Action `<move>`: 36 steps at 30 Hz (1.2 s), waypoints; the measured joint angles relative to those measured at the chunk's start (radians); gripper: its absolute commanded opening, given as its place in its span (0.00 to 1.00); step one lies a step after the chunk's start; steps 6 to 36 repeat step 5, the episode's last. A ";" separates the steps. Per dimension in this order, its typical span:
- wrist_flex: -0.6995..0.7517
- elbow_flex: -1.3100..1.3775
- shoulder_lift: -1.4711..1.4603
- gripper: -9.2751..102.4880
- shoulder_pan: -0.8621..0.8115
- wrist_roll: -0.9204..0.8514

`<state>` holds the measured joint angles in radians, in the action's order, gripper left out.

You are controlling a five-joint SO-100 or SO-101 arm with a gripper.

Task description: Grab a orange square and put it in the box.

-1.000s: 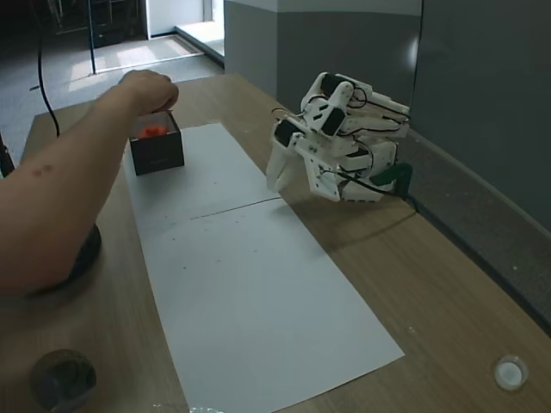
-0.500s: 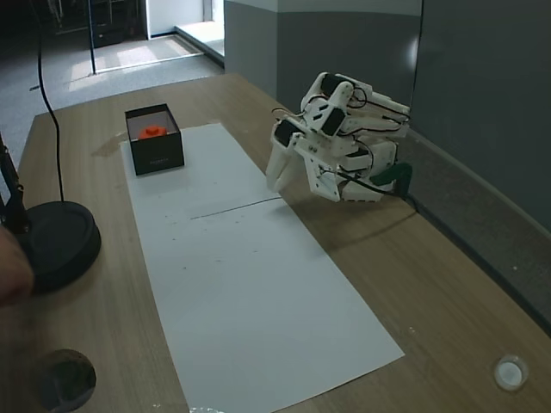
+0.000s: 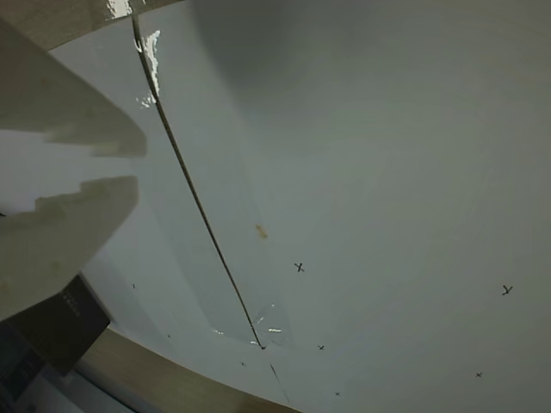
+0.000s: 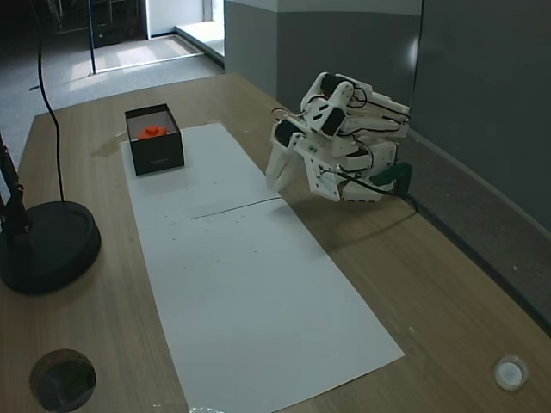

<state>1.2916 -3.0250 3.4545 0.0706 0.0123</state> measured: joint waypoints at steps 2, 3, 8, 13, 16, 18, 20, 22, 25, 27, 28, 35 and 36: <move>0.000 0.000 0.000 0.08 0.000 0.000; 0.000 0.000 0.000 0.08 0.000 0.000; 0.000 0.000 0.000 0.08 0.000 0.000; 0.000 0.000 0.000 0.08 0.000 0.000; 0.000 0.000 0.000 0.08 0.000 0.000; 0.000 0.000 0.000 0.08 0.000 0.000; 0.000 0.000 0.000 0.08 0.000 0.000; 0.000 0.000 0.000 0.08 0.000 0.000; 0.000 0.000 0.000 0.08 0.000 0.000; 0.000 0.000 0.000 0.08 0.000 0.000; 0.000 0.000 0.000 0.08 0.000 0.000; 0.000 0.000 0.000 0.08 0.000 0.000; 0.000 0.000 0.000 0.08 0.000 0.000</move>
